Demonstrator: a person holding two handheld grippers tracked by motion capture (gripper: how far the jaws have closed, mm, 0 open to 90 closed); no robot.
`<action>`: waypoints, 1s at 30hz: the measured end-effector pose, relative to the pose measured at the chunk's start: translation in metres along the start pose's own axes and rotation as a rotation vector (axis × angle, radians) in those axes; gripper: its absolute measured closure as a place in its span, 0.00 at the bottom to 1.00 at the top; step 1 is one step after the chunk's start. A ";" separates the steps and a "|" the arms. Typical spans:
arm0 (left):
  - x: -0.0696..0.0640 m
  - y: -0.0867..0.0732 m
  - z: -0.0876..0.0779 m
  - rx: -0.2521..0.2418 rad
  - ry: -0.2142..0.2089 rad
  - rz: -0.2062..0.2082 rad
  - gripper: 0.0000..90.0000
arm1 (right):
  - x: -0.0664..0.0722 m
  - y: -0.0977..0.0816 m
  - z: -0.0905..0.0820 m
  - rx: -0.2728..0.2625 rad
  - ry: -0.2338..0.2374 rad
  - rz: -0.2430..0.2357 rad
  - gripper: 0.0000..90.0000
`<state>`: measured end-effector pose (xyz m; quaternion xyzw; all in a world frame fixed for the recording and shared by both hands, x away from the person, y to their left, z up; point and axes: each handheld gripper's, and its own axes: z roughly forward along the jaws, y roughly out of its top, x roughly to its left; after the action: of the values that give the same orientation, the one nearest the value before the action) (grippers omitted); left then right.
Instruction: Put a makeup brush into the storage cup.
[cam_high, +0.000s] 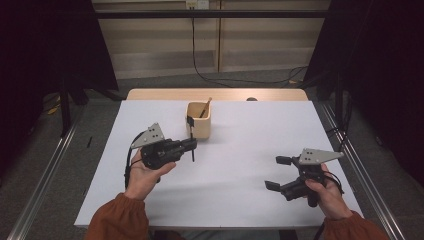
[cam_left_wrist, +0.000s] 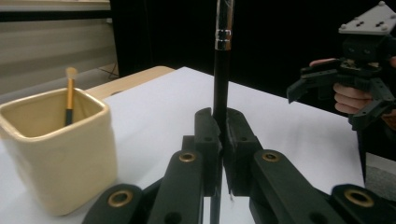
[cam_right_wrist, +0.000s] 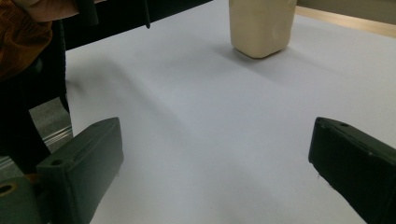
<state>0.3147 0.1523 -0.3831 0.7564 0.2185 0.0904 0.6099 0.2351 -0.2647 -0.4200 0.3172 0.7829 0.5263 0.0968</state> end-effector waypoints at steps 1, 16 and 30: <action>0.001 0.001 -0.002 0.000 0.005 -0.003 0.95 | 0.000 -0.002 -0.001 -0.003 -0.003 0.001 0.03; 0.019 0.015 -0.008 -0.019 0.053 0.000 0.95 | 0.001 -0.022 -0.011 -0.064 -0.062 0.013 0.02; 0.031 0.035 0.001 -0.025 0.071 0.010 0.95 | 0.004 -0.027 -0.011 -0.120 -0.083 0.006 0.02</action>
<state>0.3506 0.1592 -0.3538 0.7462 0.2349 0.1230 0.6107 0.2163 -0.2775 -0.4384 0.3346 0.7443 0.5590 0.1468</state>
